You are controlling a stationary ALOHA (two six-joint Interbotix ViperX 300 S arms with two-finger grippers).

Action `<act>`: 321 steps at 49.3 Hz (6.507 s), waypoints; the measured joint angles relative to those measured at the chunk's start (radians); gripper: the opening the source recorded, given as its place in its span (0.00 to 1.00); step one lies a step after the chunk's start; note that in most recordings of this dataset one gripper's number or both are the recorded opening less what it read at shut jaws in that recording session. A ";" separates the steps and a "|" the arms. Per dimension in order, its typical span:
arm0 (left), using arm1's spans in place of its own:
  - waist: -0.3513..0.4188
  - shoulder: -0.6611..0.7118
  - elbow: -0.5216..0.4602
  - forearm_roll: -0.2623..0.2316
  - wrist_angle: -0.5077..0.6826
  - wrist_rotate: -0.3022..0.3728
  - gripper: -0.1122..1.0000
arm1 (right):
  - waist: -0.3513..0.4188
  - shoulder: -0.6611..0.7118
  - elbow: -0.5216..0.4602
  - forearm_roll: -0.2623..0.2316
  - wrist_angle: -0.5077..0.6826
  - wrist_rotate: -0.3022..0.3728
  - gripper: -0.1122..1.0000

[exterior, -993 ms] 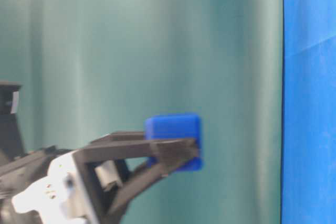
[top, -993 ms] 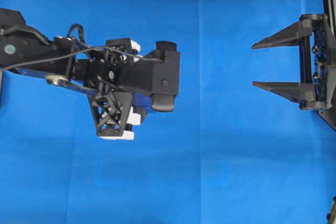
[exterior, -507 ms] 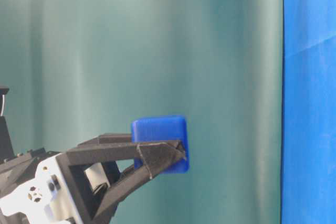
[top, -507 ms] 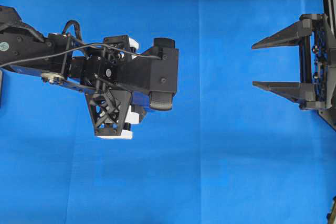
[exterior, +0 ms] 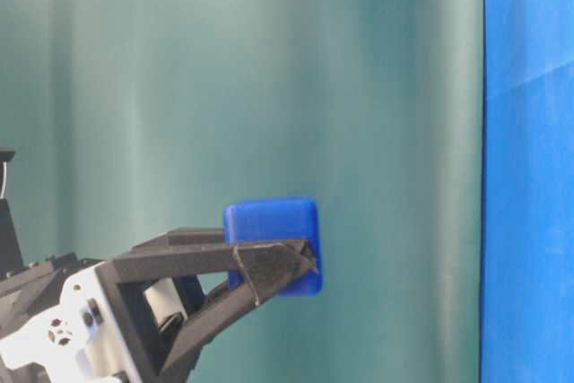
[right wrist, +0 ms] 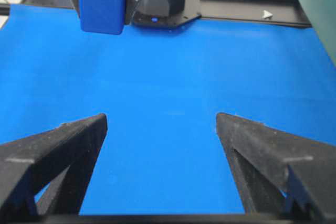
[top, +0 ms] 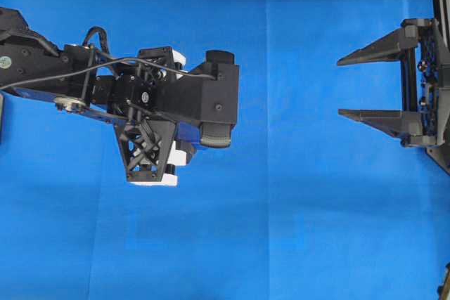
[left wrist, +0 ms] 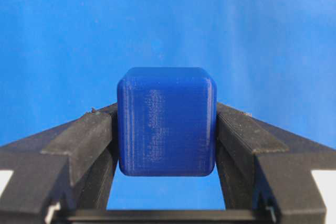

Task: Handover the blue block to the right arm after grasping it with the left arm, then place it in the designated position.
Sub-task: 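Lift the blue cube upward with the left gripper, then rotate the left gripper to present the cube toward the right arm, then move the open right gripper toward the cube held by the left gripper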

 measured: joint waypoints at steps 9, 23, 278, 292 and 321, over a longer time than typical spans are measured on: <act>0.000 0.000 0.000 0.000 0.000 0.002 0.51 | 0.000 0.000 0.000 -0.002 0.000 0.000 0.98; 0.000 -0.008 0.008 0.002 -0.031 0.003 0.51 | 0.000 0.000 0.000 0.000 0.002 0.000 0.98; 0.029 -0.305 0.434 0.006 -0.917 0.051 0.51 | 0.064 0.422 -0.472 -0.848 0.014 -0.563 0.95; 0.029 -0.305 0.434 0.006 -0.917 0.049 0.51 | 0.063 0.574 -0.598 -0.848 0.014 -0.578 0.95; 0.029 -0.310 0.434 0.005 -0.917 0.048 0.51 | 0.060 0.684 -0.716 -0.850 0.048 -0.580 0.95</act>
